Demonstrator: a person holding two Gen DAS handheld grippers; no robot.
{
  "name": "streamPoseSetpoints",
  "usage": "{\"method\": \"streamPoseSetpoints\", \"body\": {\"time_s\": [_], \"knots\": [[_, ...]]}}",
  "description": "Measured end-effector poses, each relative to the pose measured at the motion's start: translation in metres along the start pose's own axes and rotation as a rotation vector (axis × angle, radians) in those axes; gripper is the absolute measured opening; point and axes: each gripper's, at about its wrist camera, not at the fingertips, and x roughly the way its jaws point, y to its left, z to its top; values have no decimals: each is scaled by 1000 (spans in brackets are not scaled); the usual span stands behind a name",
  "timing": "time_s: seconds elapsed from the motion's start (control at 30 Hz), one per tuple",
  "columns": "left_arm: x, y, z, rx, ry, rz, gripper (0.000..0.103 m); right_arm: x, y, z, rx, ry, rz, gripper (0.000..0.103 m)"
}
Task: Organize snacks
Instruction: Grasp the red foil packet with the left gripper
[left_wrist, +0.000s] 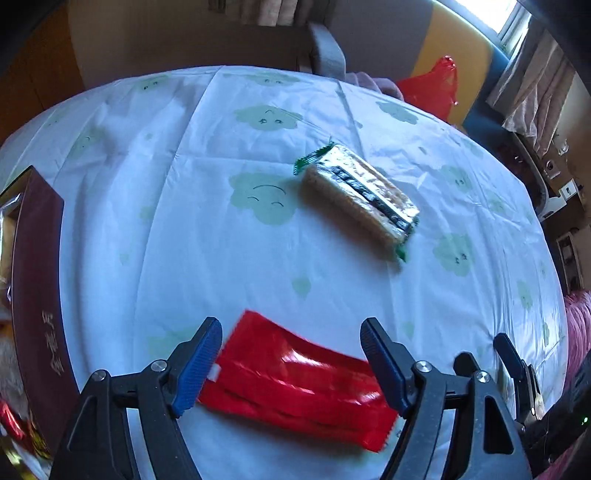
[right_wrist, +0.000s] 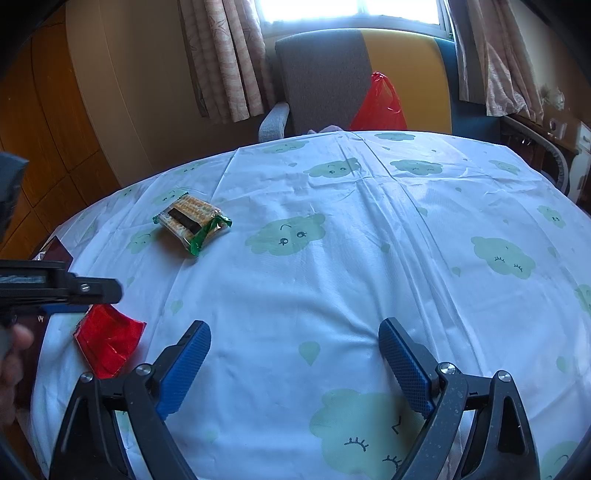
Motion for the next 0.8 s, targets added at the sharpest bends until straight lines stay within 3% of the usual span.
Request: {"method": "streamPoseSetpoints", "body": {"time_s": [0.13, 0.33, 0.5, 0.8], "knots": [[-30, 16, 2, -39, -64, -8, 79, 0, -2, 0, 8, -3, 14, 95], [-43, 29, -38, -171, 72, -93, 77, -1, -2, 0, 12, -5, 23, 95], [-16, 12, -48, -198, 134, -152, 77, -2, -3, 0, 15, -6, 25, 95], [10, -24, -7, -14, 64, -78, 77, -3, -3, 0, 18, -7, 30, 96]]}}
